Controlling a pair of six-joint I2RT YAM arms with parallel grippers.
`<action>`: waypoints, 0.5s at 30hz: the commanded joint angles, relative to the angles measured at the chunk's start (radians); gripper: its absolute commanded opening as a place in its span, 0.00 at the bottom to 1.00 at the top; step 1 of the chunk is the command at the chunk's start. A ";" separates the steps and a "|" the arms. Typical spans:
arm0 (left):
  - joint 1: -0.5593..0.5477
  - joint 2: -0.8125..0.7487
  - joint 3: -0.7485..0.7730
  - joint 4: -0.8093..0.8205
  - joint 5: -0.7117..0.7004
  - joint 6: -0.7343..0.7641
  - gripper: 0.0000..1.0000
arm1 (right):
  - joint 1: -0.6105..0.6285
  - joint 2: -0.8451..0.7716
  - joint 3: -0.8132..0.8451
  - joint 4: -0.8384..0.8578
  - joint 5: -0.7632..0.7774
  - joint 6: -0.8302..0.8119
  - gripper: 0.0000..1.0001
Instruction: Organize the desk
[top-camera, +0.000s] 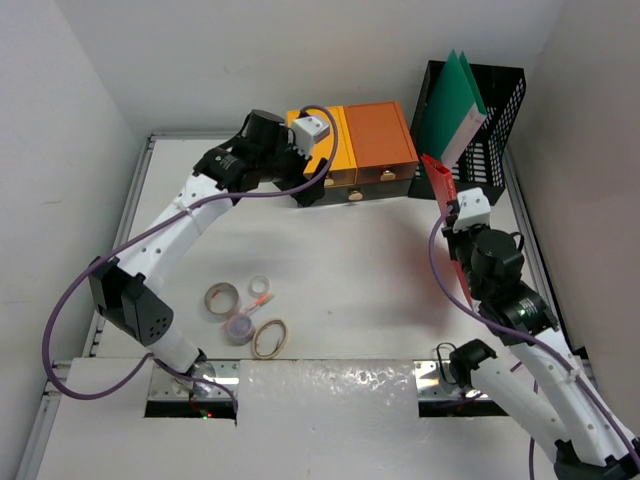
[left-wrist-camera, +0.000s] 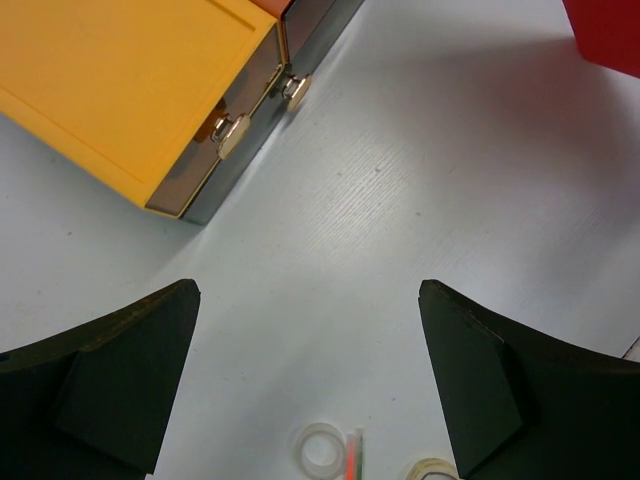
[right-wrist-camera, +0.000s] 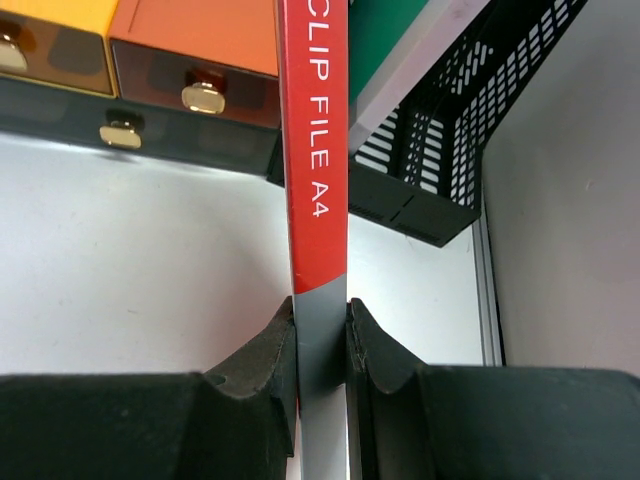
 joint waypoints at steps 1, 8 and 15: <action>0.017 -0.030 0.019 0.038 -0.003 0.008 0.91 | 0.006 -0.004 0.068 0.037 0.030 0.021 0.00; 0.041 -0.079 -0.032 0.049 -0.029 0.028 0.91 | 0.006 0.003 0.184 0.022 0.065 0.038 0.00; 0.077 -0.160 -0.099 0.077 -0.069 0.049 0.91 | 0.006 0.092 0.371 -0.078 0.180 0.010 0.00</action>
